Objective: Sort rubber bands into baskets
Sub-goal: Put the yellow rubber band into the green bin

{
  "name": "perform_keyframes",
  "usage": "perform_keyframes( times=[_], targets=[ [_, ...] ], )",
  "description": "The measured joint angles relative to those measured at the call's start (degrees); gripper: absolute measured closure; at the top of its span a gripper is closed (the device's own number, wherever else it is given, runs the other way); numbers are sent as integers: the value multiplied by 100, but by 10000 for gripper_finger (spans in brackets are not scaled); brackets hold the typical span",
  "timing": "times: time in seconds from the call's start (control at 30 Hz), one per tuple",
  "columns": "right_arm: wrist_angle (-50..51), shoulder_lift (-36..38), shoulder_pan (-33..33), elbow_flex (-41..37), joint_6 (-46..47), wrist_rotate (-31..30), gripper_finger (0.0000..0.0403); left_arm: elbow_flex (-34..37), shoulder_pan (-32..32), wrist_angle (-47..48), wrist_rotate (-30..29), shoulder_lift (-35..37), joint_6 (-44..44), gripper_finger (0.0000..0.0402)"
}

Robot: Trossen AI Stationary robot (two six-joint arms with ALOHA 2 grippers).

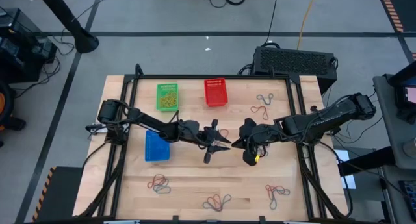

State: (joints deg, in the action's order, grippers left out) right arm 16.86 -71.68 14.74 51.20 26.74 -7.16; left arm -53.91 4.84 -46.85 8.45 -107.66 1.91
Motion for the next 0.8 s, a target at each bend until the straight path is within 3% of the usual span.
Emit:
perform_keyframes(
  times=[0.33,0.53,0.8],
  targets=[
    [9,0,0,0,-53,0,403,2,0,105,-9,0,-4,391],
    [14,0,-4,0,-146,-31,394,2,0,116,-9,2,-6,397],
    [187,19,-17,0,-495,-429,315,9,-61,465,-11,99,-4,398]
  ],
)
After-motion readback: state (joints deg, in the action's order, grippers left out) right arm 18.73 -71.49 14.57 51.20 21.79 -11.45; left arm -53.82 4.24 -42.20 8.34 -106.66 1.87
